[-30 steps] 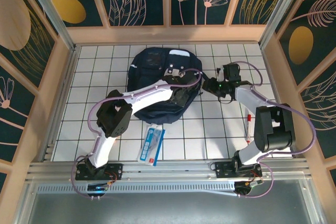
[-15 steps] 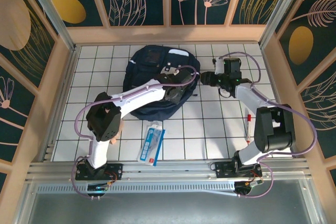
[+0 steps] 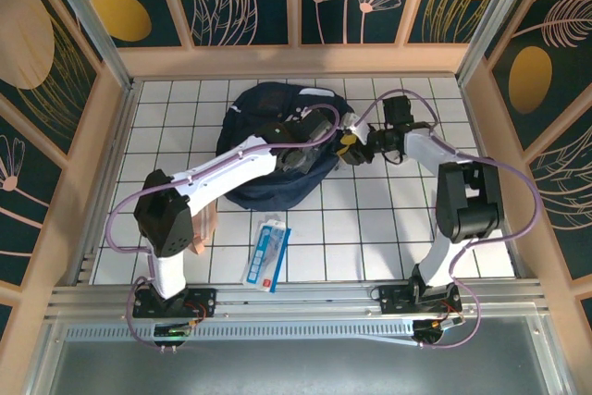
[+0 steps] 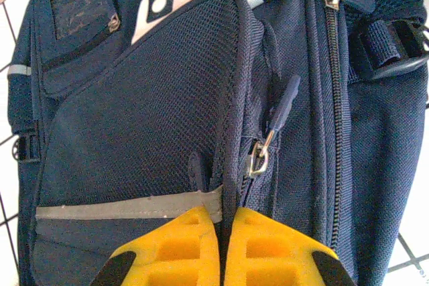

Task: Pack the student bag

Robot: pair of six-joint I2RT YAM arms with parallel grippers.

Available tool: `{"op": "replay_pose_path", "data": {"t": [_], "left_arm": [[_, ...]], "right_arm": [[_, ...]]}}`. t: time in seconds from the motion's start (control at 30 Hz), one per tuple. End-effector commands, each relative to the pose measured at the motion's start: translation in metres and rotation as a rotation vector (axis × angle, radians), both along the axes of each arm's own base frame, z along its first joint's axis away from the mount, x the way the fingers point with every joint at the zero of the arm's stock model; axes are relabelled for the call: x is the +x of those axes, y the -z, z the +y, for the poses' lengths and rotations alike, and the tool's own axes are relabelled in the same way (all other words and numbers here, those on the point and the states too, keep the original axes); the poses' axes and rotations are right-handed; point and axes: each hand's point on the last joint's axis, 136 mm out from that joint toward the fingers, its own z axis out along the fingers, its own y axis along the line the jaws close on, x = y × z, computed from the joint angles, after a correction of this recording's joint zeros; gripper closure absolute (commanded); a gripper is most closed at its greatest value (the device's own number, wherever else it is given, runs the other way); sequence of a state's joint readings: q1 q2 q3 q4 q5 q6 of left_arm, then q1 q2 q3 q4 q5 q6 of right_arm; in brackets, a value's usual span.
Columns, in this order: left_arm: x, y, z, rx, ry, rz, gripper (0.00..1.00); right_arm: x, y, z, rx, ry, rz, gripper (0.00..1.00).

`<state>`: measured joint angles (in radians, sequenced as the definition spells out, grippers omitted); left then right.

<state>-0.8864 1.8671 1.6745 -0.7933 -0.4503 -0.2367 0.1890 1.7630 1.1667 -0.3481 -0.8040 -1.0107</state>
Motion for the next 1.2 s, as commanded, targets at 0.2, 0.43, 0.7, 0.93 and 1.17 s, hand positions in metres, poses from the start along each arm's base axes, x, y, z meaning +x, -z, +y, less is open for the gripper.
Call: {"op": "replay_pose_path", "data": {"t": [0.2,0.43,0.7,0.93,1.17], "left_arm": [[0.002,-0.055,-0.015,-0.141,0.112,-0.148,1.00],[0.001,-0.055,-0.018,-0.148,0.129,-0.138,1.00],[-0.002,-0.054,-0.027,-0.180,0.159,-0.112,1.00],[-0.004,-0.054,-0.030,-0.183,0.179,-0.104,1.00],[-0.004,-0.048,-0.028,-0.168,0.175,-0.095,1.00]], "right_arm": [[-0.007,-0.005,0.001,0.082,-0.184,0.058,0.54],[0.008,-0.003,0.000,0.129,-0.155,0.132,0.54],[0.015,0.004,0.009,0.163,-0.138,0.203,0.54],[0.001,-0.008,0.012,0.248,-0.246,0.213,0.57],[0.001,-0.014,0.010,0.292,-0.261,0.231,0.73]]}}
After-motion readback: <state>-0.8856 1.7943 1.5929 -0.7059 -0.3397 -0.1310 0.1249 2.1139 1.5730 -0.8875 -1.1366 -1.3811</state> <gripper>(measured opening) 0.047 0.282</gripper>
